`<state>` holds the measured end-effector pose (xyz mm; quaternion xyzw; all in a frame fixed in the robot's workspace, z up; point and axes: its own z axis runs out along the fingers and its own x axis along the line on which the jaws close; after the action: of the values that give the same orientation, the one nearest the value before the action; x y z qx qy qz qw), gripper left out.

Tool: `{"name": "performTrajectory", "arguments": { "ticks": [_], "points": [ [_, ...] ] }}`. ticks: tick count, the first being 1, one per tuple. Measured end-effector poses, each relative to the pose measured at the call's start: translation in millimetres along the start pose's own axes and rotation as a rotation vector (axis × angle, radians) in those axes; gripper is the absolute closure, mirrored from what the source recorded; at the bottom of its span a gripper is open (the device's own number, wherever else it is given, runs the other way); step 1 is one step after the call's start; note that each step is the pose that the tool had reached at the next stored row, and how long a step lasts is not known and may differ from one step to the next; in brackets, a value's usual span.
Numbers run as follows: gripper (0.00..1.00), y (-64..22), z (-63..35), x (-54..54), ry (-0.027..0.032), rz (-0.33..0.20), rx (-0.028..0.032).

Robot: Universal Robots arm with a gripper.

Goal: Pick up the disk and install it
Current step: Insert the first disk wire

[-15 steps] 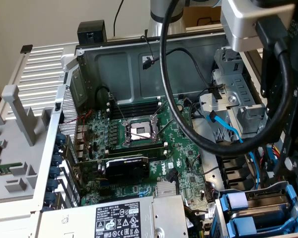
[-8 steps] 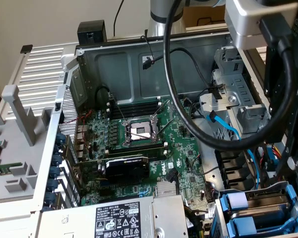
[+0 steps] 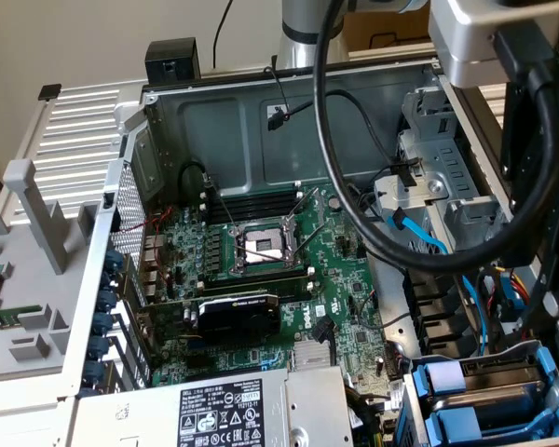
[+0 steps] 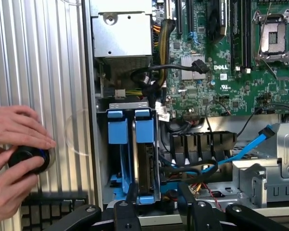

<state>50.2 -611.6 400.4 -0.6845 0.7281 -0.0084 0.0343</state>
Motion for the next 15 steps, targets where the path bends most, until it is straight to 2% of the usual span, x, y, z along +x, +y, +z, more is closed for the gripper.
{"name": "performTrajectory", "arguments": {
  "ticks": [10, 15],
  "points": [
    [0.55, -5.3, 0.7, -0.3, 0.0000, 0.001, -0.0016],
    [0.55, -14.8, 1.5, -1.0, 0.0001, 0.001, -0.0019]
  ]
}}
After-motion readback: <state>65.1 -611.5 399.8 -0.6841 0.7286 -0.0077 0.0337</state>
